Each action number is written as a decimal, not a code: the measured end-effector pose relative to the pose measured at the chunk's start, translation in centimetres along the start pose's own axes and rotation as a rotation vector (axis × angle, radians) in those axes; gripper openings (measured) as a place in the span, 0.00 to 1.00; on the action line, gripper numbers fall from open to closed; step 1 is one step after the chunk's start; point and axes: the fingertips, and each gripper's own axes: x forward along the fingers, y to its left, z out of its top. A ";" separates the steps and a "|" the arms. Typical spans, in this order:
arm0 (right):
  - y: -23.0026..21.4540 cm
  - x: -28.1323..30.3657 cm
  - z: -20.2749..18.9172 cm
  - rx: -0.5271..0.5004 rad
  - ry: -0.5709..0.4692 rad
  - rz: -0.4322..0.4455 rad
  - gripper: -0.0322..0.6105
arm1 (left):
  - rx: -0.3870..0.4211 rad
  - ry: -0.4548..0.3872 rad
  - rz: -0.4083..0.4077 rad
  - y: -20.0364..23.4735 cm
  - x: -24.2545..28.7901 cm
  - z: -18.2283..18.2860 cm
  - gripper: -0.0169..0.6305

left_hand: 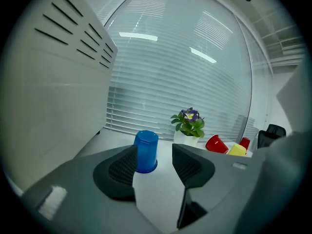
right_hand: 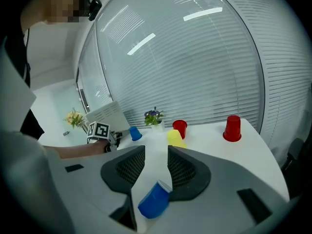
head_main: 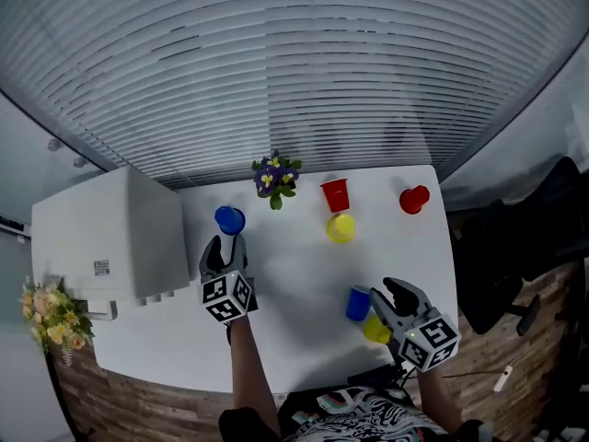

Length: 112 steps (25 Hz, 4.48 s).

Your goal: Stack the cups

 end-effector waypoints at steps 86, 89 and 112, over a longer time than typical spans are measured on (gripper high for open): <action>2.9 -10.9 -7.3 -0.022 -0.052 -0.118 0.23 | 0.182 0.049 -0.446 -16.6 -17.7 -7.9 0.38; 2.7 -11.1 -7.7 -0.024 -0.056 -0.135 0.22 | 0.197 0.067 -0.472 -17.4 -18.0 -9.0 0.38; 0.5 -12.3 -11.3 -0.030 0.039 -0.106 0.22 | 0.259 0.141 -0.556 -24.2 -20.5 -15.6 0.38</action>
